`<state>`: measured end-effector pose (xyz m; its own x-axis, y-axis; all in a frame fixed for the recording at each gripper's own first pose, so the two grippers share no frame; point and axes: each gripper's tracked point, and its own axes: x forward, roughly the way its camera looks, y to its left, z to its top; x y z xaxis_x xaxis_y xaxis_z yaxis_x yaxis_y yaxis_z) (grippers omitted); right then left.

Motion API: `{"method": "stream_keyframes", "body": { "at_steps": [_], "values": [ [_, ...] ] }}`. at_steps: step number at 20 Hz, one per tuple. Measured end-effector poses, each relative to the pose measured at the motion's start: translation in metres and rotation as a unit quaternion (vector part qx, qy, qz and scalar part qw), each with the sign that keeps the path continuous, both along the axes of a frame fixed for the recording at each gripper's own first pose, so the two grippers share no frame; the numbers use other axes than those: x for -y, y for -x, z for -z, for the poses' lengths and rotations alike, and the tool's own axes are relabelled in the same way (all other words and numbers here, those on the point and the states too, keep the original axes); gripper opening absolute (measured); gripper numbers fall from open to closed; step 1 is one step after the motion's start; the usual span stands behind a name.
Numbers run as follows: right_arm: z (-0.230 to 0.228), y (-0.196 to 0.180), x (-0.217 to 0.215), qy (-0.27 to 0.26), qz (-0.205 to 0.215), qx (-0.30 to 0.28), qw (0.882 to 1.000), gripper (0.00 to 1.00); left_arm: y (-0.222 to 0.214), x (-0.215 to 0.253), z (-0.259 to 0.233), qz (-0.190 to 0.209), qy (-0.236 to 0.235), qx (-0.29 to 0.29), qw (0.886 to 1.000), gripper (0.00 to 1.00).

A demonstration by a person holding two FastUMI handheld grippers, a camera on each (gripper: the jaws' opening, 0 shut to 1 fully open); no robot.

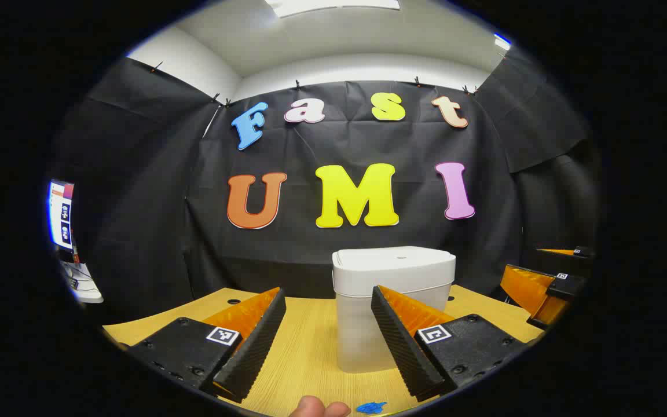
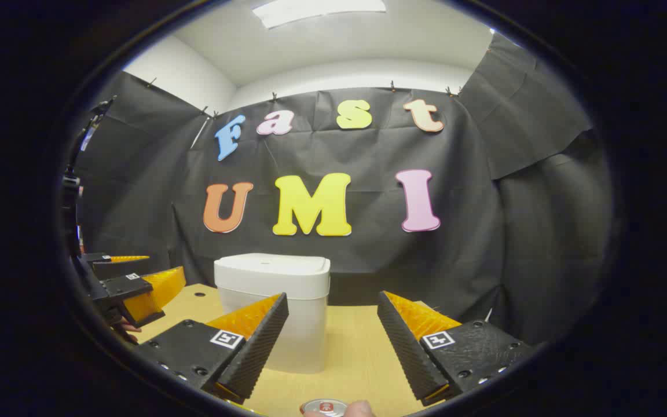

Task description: Press the lid of the desktop garbage bin to open it, pick up the crumpled paper on the desktop and throw it into the bin, then pick up the pop can on the desktop and drop it into the bin, and finally close the garbage bin lid.

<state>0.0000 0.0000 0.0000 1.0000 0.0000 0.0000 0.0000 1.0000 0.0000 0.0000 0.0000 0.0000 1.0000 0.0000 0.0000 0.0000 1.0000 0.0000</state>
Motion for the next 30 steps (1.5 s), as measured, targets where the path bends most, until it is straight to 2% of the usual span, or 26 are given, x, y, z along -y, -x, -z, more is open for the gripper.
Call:
{"method": "stream_keyframes", "body": {
  "at_steps": [6,10,13,17,21,30],
  "values": [
    [-0.013,0.004,0.021,-0.008,0.035,0.001,0.999,0.96,0.001,-0.001,0.005,0.021,0.001,-0.004,1.0,0.96],
    [-0.025,0.014,0.025,-0.007,0.04,-0.005,0.999,0.96,0.011,0.0,-0.003,0.029,0.013,0.008,0.999,0.96],
    [-0.03,0.019,0.02,-0.006,0.032,0.002,0.999,0.96,0.018,-0.006,-0.004,0.022,-0.001,0.01,1.0,0.96],
    [-0.021,0.015,0.002,-0.004,0.002,-0.006,1.0,0.96,0.02,-0.012,-0.007,0.012,-0.017,0.013,1.0,0.96],
    [-0.017,0.003,-0.001,-0.002,-0.011,-0.013,1.0,0.96,0.012,-0.018,-0.002,-0.003,-0.005,0.009,1.0,0.95],
    [-0.017,-0.022,-0.022,-0.018,-0.041,-0.032,0.998,0.96,0.0,-0.018,0.005,0.004,-0.007,0.002,1.0,0.96]
  ]
}}
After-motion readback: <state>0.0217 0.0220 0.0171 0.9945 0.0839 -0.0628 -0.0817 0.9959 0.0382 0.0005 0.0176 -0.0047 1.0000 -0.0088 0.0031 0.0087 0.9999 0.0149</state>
